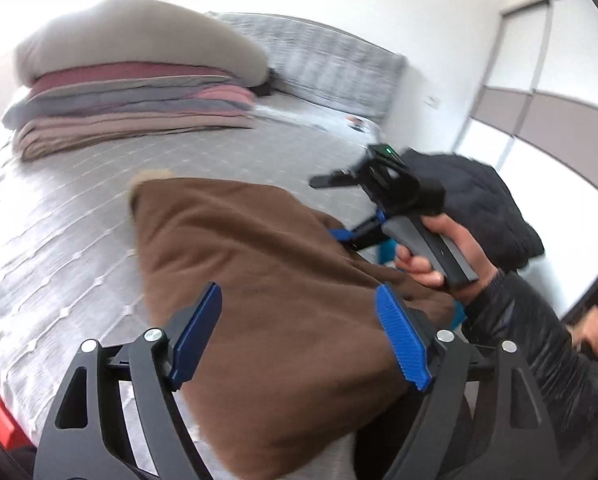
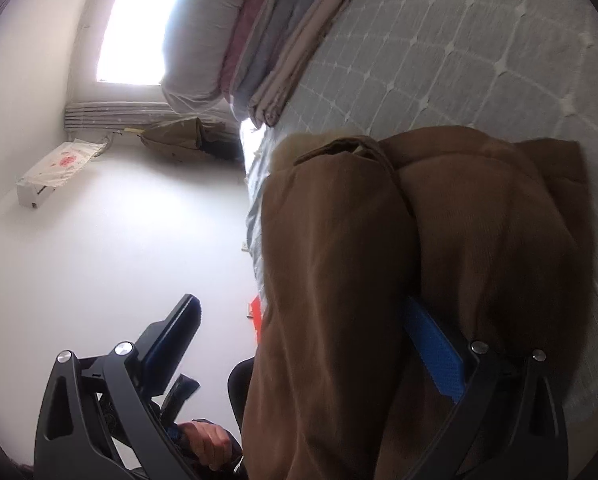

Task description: Fold large clothes

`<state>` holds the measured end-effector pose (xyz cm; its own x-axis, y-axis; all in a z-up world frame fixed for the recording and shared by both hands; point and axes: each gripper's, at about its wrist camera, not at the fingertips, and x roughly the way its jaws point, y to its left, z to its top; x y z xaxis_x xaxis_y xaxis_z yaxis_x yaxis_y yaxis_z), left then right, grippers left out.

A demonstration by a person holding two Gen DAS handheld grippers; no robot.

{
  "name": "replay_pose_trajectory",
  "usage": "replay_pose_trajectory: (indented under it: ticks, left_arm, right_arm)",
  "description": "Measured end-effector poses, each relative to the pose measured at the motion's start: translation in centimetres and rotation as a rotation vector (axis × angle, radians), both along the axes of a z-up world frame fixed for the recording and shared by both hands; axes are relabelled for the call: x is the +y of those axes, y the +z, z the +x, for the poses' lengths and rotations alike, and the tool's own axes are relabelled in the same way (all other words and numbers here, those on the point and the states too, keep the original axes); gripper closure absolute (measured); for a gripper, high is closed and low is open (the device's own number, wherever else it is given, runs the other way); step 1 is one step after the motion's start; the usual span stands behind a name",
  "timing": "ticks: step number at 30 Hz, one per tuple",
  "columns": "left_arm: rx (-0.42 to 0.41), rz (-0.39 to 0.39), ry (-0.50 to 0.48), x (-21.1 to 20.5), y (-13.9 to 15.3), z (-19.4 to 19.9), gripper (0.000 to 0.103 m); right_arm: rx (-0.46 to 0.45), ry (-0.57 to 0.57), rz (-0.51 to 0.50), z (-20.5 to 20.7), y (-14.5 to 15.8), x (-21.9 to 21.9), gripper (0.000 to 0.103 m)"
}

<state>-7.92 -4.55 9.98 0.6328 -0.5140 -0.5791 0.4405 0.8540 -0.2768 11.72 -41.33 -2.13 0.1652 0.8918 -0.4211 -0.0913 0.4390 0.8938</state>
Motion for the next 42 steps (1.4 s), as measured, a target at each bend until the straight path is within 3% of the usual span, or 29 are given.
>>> replay_pose_trajectory:
  ticks: [3,7,8,9,14,16,19,21,24,27,28,29,30,32,36,39,42]
  left_arm:
    - [-0.001,-0.001,0.024,0.7,-0.3,1.1,0.027]
    - [0.013,-0.006,0.02,-0.1,-1.4,2.8,0.026]
    - [0.021,-0.013,0.016,-0.4,-1.8,3.1,0.026]
    - [0.032,-0.028,0.01,-0.7,-2.2,3.5,0.026]
    - [0.092,-0.076,-0.013,-2.4,-4.1,4.8,0.026]
    - [0.075,-0.087,-0.044,-3.4,-3.4,4.4,0.026]
    - [0.039,-0.067,-0.098,-5.3,-2.5,3.9,0.024]
    - [0.029,-0.017,-0.13,-7.1,-2.9,3.9,0.02]
    - [0.098,0.058,-0.161,-9.6,-5.8,5.4,0.02]
    - [0.128,0.056,-0.168,-10.0,-7.0,5.9,0.02]
    - [0.12,0.049,-0.178,-10.1,-7.0,5.8,0.02]
    - [0.117,0.046,-0.184,-10.1,-6.9,5.7,0.02]
    - [0.121,0.043,-0.187,-10.2,-7.0,5.8,0.02]
    - [0.133,0.026,-0.182,-10.2,-7.2,6.0,0.02]
    - [0.148,-0.023,-0.168,-9.7,-7.5,6.8,0.02]
    - [0.157,-0.056,-0.166,-9.0,-7.7,7.1,0.02]
    - [0.158,-0.075,-0.171,-8.8,-7.9,6.9,0.02]
  right_arm:
    - [0.003,0.025,-0.07,1.6,0.2,1.1,0.006]
    - [-0.178,0.09,-0.19,1.2,3.1,3.1,0.011]
    - [-0.192,0.087,-0.226,0.9,3.3,3.3,0.047]
    - [-0.193,0.07,-0.253,0.4,3.4,3.1,0.092]
    - [-0.243,-0.006,-0.089,-2.6,4.2,0.4,0.092]
    - [-0.284,-0.036,-0.037,-4.5,5.4,-1.1,0.092]
    - [-0.338,-0.125,0.006,-7.1,6.7,-5.1,0.095]
    - [-0.32,-0.227,-0.003,-6.9,5.3,-8.7,0.102]
    - [-0.152,-0.305,-0.01,-5.8,-0.4,-12.6,0.102]
    - [-0.131,-0.262,0.042,-6.8,-1.9,-13.0,0.095]
    - [-0.122,-0.235,0.08,-7.0,-1.7,-12.8,0.081]
    - [-0.118,-0.226,0.097,-6.9,-1.3,-12.6,0.026]
    - [-0.14,-0.226,0.112,-6.8,-0.5,-12.5,0.005]
    - [-0.18,-0.145,0.119,-6.0,1.4,-11.1,0.005]
    - [-0.181,0.076,0.004,-4.1,3.7,-5.7,0.005]
    - [-0.088,0.194,-0.111,-2.6,2.1,-2.2,0.005]
    - [-0.018,0.243,-0.114,-1.0,0.3,0.7,0.005]
